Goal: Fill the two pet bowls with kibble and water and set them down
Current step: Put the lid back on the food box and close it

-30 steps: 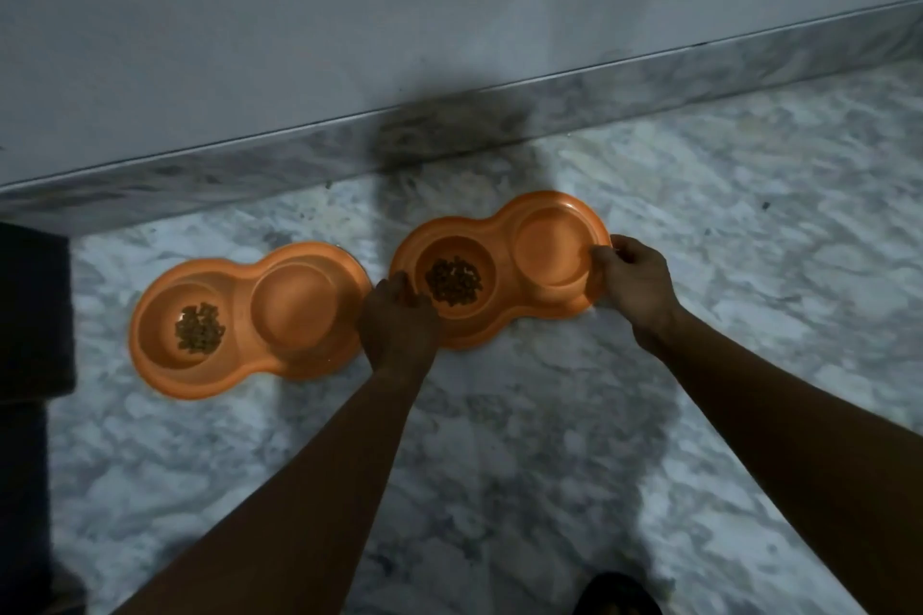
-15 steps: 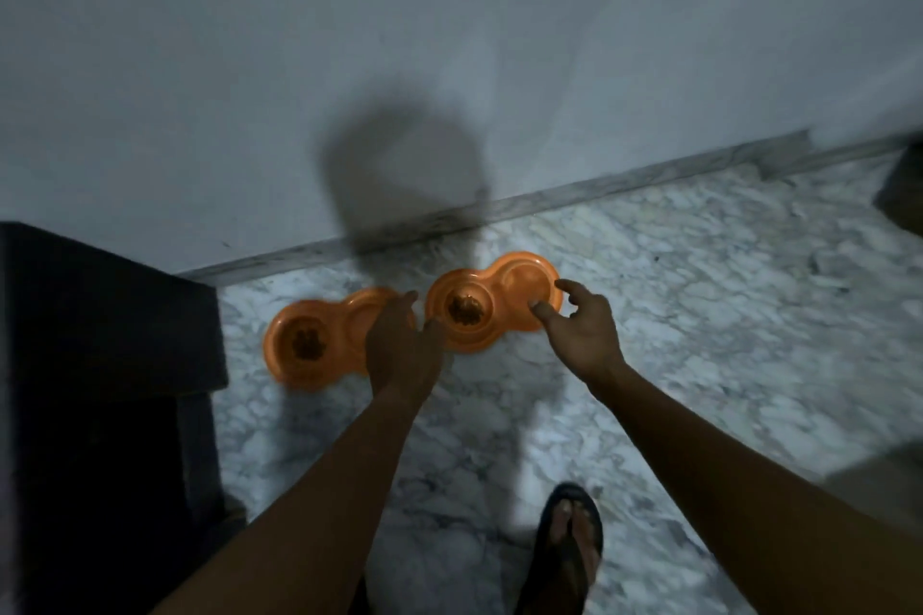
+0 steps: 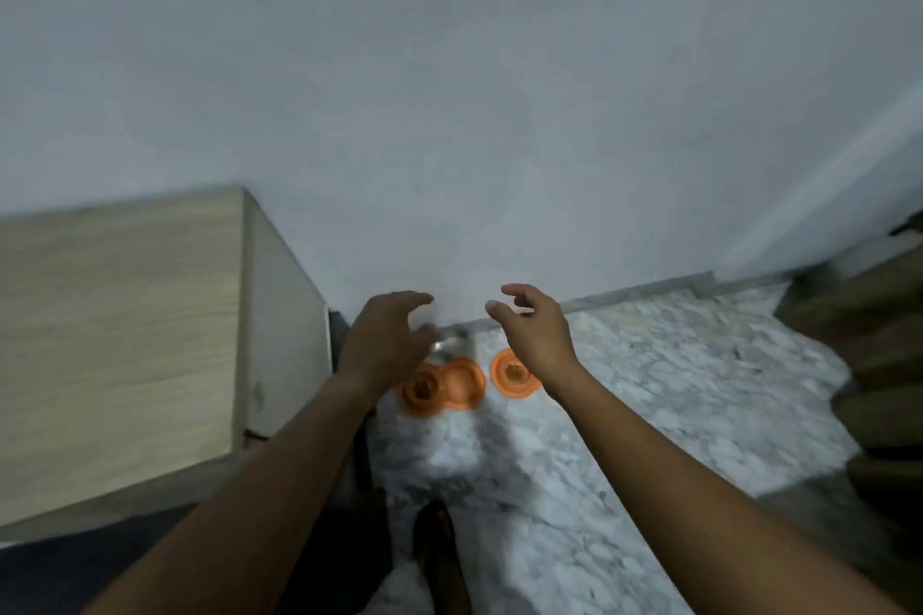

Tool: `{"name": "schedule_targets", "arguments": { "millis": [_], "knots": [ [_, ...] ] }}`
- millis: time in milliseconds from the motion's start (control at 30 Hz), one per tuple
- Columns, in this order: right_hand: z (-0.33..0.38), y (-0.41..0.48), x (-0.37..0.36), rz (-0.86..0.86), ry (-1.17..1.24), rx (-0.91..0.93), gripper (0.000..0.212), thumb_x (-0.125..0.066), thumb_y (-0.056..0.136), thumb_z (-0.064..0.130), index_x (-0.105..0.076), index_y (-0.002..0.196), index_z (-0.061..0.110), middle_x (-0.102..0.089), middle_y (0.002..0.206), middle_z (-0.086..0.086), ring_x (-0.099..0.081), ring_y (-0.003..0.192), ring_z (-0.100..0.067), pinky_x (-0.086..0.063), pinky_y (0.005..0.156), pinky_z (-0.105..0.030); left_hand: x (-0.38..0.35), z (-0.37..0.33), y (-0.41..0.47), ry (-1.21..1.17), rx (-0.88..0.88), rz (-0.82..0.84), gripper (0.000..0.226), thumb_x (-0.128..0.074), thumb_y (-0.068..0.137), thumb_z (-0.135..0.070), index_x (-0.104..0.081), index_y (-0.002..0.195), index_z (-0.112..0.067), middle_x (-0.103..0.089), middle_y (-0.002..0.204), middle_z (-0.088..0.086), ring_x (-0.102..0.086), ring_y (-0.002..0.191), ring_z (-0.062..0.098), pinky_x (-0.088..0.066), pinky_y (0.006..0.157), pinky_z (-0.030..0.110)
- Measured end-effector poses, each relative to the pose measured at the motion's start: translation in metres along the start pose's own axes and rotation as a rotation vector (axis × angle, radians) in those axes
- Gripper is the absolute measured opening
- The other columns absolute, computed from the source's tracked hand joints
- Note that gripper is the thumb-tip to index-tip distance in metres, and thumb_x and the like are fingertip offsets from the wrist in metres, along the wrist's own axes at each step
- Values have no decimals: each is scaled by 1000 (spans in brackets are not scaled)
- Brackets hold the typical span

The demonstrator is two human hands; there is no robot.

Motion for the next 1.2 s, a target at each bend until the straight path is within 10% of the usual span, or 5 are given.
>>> {"name": "schedule_targets", "arguments": {
  "millis": [700,1200],
  "knots": [
    [258,-253,-213,240,-7,469,26,-71,89,35,-71,115,29,-62,123,2,-63,109,-15,-49,92,-32,368,116,-241,81,43,-330,37,-70,85,-37,-68,122,-31,-67,125,2,-67,97,17,-44,87,25],
    [320,-320,-453,152,115,398,22,-73,87,28,-73,109,27,-68,116,0,-65,106,-15,-50,90,-32,528,305,-266,125,-5,-272,37,-68,84,-38,-67,122,-33,-64,130,1,-61,107,20,-46,91,30]
  ]
}}
Point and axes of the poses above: each hand's wrist, its own y-axis towards the middle knuckle, its own x-axis out of the back of the hand, z = x × y, the point moved 6 cm from there along y, towards the middle knuckle
